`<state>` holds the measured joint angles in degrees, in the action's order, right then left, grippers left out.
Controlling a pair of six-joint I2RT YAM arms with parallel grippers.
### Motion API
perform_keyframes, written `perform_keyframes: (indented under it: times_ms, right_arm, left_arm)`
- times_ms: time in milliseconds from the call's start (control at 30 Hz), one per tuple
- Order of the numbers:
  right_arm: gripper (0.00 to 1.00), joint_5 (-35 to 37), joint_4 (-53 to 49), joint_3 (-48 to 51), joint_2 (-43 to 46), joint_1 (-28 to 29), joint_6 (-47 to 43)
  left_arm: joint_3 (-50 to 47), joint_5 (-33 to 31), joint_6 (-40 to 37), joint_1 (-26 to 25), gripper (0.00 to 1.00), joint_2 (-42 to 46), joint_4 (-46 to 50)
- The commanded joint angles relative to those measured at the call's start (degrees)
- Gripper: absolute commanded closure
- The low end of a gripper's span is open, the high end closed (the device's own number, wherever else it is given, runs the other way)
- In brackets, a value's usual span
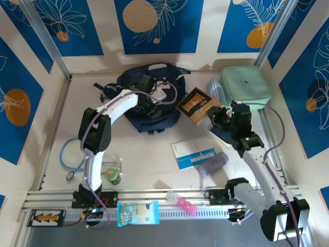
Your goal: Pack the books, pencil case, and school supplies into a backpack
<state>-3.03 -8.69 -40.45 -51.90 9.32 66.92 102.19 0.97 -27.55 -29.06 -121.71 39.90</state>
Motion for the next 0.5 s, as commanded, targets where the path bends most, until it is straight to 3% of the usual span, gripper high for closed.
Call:
perform_keyframes:
  times_ms: [0,233,300,367,467]
  right_arm:
    - [0.90,-0.6,2.1,-0.1,1.8,-0.4,0.0]
    - [0.90,-0.7,1.0,-0.7,2.0,-0.5,-0.1]
    - [0.90,-0.6,0.9,-0.6,1.9,-0.4,0.0]
    - [0.90,-0.7,0.9,-0.6,1.9,-0.5,0.2]
    - [0.90,-0.3,0.3,-0.7,2.2,-0.4,0.0]
  left_arm:
    - [4.4,-1.6,-8.2,-0.2,0.20,-4.1,5.3]
    - [8.0,-2.3,-13.7,-0.2,0.20,-9.1,8.6]
    - [9.3,-3.6,-13.7,-0.4,0.28,-9.9,8.6]
    - [11.6,-4.1,-12.3,-0.2,0.45,-10.2,9.6]
    - [16.8,-1.2,-7.5,-0.1,0.60,-9.4,13.0]
